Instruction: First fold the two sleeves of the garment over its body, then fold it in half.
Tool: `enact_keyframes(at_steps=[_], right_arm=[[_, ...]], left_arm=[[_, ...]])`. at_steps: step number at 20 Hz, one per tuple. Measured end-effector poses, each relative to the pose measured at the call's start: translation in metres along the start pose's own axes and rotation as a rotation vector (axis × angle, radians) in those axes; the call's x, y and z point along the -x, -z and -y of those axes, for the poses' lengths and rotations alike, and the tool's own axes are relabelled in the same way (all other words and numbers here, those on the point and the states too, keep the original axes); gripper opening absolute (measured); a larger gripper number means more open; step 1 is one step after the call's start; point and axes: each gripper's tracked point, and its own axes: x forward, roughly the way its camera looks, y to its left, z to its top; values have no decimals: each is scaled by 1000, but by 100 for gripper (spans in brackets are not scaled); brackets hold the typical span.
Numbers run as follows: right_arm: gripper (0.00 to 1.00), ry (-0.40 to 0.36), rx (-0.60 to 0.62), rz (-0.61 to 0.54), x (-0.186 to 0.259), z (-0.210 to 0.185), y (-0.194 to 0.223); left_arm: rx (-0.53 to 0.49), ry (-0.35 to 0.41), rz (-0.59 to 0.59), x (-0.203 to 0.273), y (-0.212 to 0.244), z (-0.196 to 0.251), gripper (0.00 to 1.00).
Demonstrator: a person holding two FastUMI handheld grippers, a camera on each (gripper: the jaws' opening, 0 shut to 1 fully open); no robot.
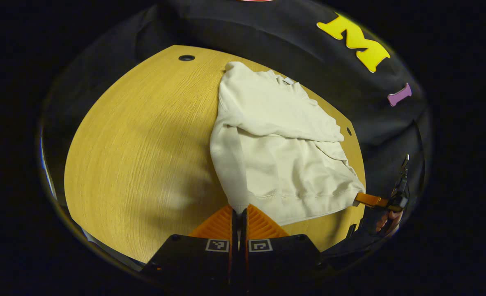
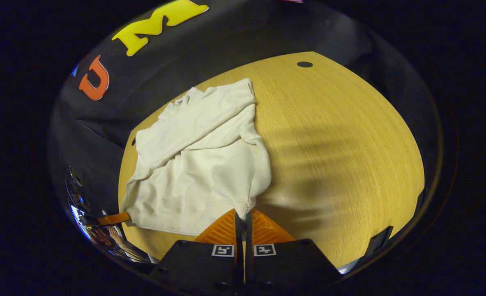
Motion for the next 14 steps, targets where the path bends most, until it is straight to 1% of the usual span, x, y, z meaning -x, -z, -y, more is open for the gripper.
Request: enact_keyframes(at_steps=[3, 5, 7, 8, 9, 10, 11, 14], right_arm=[[2, -50, 5, 78, 13, -23, -34], [2, -76, 39, 145, 21, -43, -63], [2, -102, 77, 205, 34, -63, -93], [2, -117, 91, 230, 40, -73, -108], [2, -129, 105, 254, 42, -82, -124], [2, -138, 123, 272, 44, -90, -138], [2, -145, 140, 289, 47, -97, -150], [2, -154, 201, 326, 48, -121, -194]], left_arm=[[-138, -39, 64, 17, -32, 8, 3], [-244, -75, 147, 32, -68, 15, 3], [-338, -94, 235, 51, -108, 25, 3], [-377, -101, 279, 67, -117, 33, 0], [-413, -106, 309, 62, -134, 43, 3], [-440, -113, 323, 63, -148, 35, 3], [-464, -118, 336, 65, -165, 47, 3], [-535, -145, 377, 72, -214, 59, 3]])
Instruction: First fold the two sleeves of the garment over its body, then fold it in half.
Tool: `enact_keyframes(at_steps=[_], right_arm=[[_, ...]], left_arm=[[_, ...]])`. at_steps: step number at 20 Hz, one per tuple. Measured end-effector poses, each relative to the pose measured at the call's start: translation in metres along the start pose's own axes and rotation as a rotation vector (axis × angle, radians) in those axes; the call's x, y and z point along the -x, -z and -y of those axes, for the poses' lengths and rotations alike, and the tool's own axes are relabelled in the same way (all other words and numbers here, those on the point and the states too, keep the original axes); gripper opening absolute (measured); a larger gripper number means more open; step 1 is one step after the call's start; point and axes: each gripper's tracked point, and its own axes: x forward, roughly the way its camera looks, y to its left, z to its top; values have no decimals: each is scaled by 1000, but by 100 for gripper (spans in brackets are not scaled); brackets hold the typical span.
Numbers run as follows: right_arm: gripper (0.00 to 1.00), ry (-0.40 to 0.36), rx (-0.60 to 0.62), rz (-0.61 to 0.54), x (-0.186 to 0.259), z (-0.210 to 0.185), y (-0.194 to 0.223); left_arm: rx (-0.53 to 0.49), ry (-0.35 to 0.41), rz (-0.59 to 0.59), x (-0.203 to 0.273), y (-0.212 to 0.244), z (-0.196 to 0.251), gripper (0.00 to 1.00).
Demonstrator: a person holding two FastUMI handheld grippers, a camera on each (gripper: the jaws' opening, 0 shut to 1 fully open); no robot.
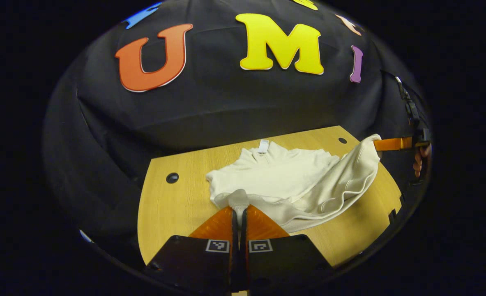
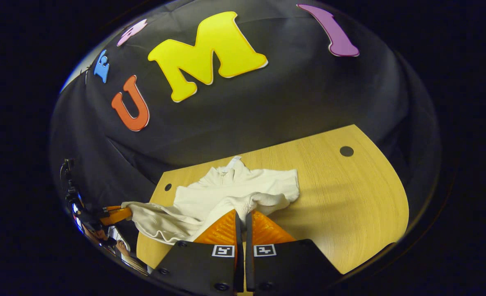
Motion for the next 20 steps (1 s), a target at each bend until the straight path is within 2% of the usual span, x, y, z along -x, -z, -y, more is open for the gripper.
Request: enact_keyframes(at_steps=[3, 5, 9, 12, 15, 20], right_arm=[[2, 20, 94, 29, -24, -6, -34], [2, 24, 123, 36, -42, -9, -45], [2, 27, 132, 26, -89, 1, -49], [2, 33, 107, 12, -117, 17, -46], [2, 8, 72, 39, -136, 20, -50], [2, 8, 56, 69, -180, 27, -49]], left_arm=[[-73, -33, 67, -16, -36, -11, 3], [-84, -46, 98, -38, -52, -17, 3], [-62, -63, 54, -88, -47, -27, 3], [-18, -72, 19, -118, -33, -35, 3], [44, -79, 22, -138, -28, -47, 3], [216, -88, 64, -180, -26, -51, 3]])
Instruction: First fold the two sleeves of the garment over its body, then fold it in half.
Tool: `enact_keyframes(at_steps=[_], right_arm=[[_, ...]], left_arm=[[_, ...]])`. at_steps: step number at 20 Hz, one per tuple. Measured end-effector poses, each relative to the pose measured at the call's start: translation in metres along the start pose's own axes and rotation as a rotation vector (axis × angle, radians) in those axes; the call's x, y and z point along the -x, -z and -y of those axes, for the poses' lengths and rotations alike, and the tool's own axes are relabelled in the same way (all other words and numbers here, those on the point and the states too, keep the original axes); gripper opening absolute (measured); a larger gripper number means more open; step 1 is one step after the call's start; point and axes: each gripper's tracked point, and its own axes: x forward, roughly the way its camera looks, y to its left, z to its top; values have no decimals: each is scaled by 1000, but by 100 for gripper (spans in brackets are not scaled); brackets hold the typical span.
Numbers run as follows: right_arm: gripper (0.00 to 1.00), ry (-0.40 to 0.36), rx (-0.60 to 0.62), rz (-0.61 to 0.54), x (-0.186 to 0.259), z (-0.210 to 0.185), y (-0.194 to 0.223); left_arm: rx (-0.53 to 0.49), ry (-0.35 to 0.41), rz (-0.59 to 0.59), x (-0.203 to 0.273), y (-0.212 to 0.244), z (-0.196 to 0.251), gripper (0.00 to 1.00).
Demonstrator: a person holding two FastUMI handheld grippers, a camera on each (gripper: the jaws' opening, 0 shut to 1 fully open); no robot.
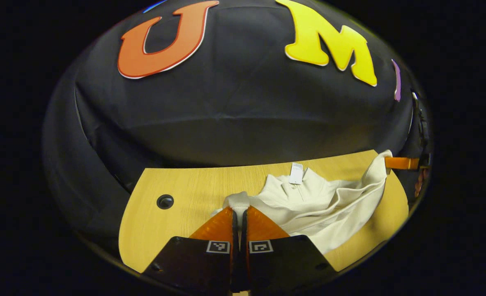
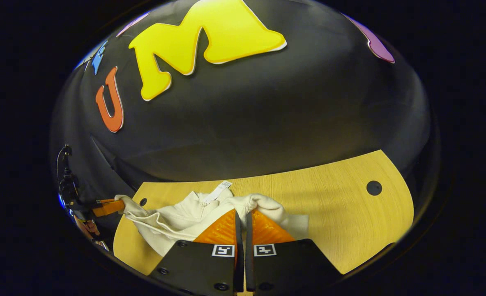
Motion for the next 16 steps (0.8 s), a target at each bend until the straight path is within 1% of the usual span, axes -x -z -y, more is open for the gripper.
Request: enact_keyframes(at_steps=[2, 6, 10, 11, 12, 13, 15, 16], right_arm=[[2, 15, -11, 1, -18, 6, 9], [2, 52, -11, 6, -52, 23, 23], [2, 79, -31, -8, -83, 40, 39], [0, 90, -41, -18, -88, 43, 44], [2, 96, -48, -23, -94, 46, 47], [2, 102, -50, -25, -99, 47, 50], [6, 110, -51, -16, -100, 47, 49], [13, 112, -50, -6, -95, 45, 45]], left_arm=[[56, -7, 5, -18, 9, 4, 3], [87, -46, 6, -52, 22, 0, 3], [63, -65, -14, -83, 41, -7, 3], [56, -69, -19, -91, 43, -7, 3], [52, -72, -23, -97, 45, -5, 3], [51, -77, -22, -100, 47, -4, 4], [66, -75, -2, -99, 43, -1, 9], [71, -71, 8, -94, 41, 0, 18]])
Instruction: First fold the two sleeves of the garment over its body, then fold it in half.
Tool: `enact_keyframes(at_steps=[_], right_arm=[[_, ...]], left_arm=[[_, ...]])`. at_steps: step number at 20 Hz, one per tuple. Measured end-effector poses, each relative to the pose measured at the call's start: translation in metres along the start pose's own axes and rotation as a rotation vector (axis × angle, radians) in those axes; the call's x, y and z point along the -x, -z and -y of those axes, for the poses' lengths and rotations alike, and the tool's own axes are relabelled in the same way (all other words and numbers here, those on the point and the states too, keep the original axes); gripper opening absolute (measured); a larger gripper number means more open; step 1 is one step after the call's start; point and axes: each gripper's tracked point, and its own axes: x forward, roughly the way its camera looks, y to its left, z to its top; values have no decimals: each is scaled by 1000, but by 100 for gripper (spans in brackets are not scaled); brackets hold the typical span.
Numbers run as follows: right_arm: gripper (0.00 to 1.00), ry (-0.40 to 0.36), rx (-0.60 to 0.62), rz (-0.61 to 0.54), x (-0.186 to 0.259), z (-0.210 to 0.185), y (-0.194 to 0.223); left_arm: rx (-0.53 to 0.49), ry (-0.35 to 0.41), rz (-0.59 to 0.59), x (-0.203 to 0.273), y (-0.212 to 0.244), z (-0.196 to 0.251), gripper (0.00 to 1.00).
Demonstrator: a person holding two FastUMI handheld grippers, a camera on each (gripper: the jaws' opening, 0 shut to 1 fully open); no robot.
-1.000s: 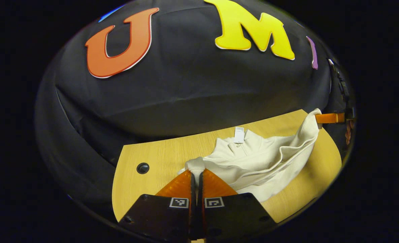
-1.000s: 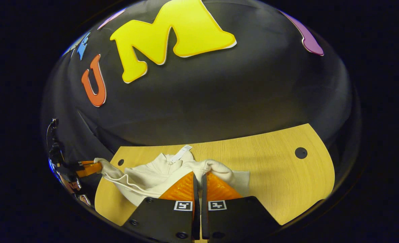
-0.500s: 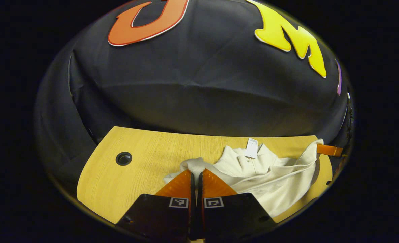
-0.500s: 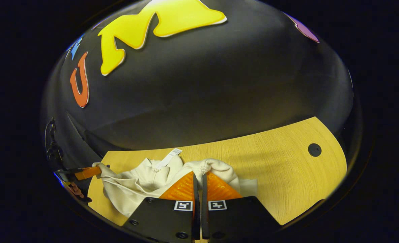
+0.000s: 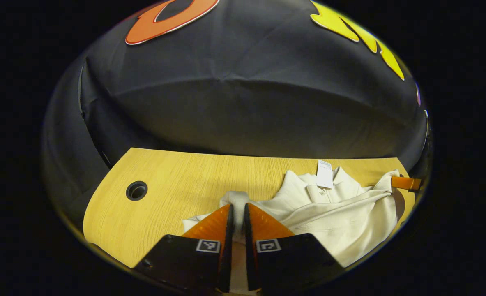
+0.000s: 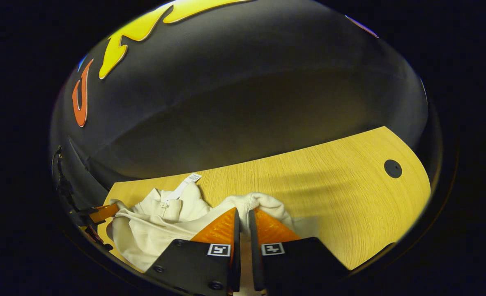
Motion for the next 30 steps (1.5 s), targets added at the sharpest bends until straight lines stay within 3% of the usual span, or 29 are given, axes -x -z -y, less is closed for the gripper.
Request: enact_keyframes(at_steps=[1, 2, 3, 4, 5, 6, 9, 11, 13, 17, 22, 26, 30], right_arm=[[15, 5, -1, 20, 5, 0, -6], [24, 4, 1, 44, 9, -1, -13], [26, 26, 20, 74, 15, 2, -22], [42, 34, 41, 96, 21, 2, -28], [43, 41, 58, 113, 26, 1, -34], [51, 50, 74, 124, 32, 1, -38], [63, 72, 129, 178, 52, -2, -49], [80, 69, 146, 196, 68, -7, -51], [85, 71, 155, 230, 92, -15, -57], [88, 79, 188, 332, 162, -36, -82], [92, 58, 211, 487, 284, -78, -114], [92, 43, 264, 552, 363, -102, -111], [91, 62, 307, 625, 422, -112, -98]], left_arm=[[3, 0, 7, 6, -4, -1, 28], [5, 0, 14, 12, -8, -3, 47], [7, -5, 27, 15, -14, -6, 64], [8, -8, 40, 20, -19, -9, 81], [12, -14, 60, 25, -26, -13, 93], [19, -14, 82, 30, -34, -14, 98], [27, -35, 122, 47, -45, -23, 99], [38, -40, 156, 66, -57, -27, 99], [41, -39, 199, 92, -69, -32, 100], [29, -18, 324, 166, -109, -21, 100], [-27, 28, 519, 299, -163, 5, 98], [-53, 30, 605, 384, -178, 15, 98], [-18, 43, 609, 427, -154, 25, 98]])
